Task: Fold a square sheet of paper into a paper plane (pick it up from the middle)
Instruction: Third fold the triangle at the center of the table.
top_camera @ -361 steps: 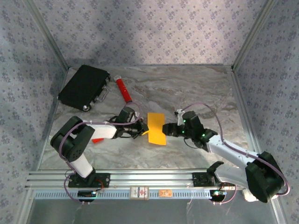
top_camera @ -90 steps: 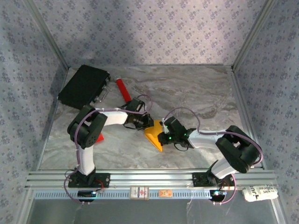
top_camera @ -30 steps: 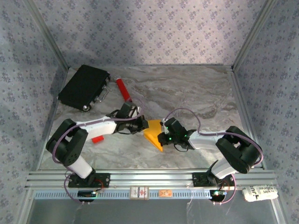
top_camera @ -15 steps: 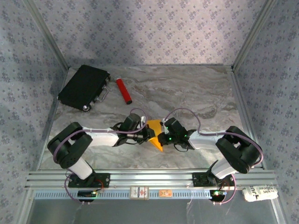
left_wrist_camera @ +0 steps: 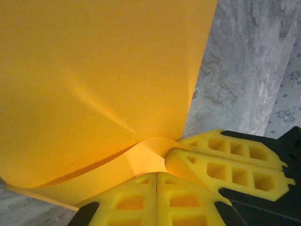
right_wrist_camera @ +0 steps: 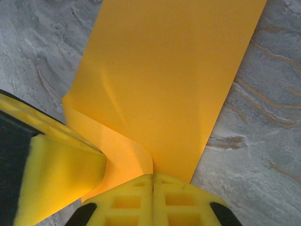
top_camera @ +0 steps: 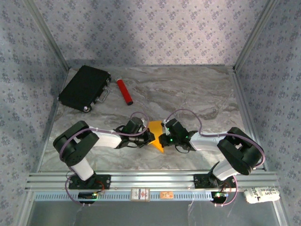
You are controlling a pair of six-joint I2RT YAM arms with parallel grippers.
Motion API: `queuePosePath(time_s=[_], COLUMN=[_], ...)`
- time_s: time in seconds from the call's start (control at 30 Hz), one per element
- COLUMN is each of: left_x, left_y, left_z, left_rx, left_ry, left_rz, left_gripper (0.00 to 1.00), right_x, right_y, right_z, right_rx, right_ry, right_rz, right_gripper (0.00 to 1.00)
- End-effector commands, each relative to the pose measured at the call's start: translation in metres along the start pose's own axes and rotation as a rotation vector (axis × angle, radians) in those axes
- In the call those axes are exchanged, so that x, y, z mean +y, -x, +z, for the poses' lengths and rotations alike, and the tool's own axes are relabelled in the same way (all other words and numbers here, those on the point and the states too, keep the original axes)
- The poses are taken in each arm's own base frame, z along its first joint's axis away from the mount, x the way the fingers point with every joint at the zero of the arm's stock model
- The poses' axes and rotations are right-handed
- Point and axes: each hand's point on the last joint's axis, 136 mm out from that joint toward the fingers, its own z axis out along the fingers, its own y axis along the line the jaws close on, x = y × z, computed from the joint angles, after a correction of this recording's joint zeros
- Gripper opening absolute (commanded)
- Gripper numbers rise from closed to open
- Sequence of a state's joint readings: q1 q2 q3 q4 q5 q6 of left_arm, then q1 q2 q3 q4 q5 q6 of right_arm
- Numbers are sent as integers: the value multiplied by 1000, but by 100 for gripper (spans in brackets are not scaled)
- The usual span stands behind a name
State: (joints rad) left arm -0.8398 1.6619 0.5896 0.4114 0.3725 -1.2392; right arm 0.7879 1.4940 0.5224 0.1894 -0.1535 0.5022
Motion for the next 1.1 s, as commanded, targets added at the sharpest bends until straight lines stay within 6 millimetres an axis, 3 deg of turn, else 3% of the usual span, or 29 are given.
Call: queuePosePath(time_s=[0.0,0.33,0.43,0.57,0.7,0.9,1.07], left_x=[22,45,45,44,43,43,44], left_y=[-4,-9,-9,-8,-7,-6,-6], left_z=[4,8,8,9,8,9,9], left_rx=[4,19,19,17,11,8,7], left_ry=[65,140,141,140,139,137,137], left_rz=[10,14,15,16,14,14,13], left_gripper=[0,0,0,0,0,0,0], right_x=[-14,-7,-1,-2,2,39,53], right_y=[-22,-13,-2,13,18,6,-10], right_z=[1,0,-6,-24,-46,-58,-48], right_rx=[74,62,43,5,-7,68,152], right_ry=[-48,-26,-18,-31,3,189,209], right_rz=[24,23,29,64,102,133,119], right_gripper=[2,7,16,39,46,26,12])
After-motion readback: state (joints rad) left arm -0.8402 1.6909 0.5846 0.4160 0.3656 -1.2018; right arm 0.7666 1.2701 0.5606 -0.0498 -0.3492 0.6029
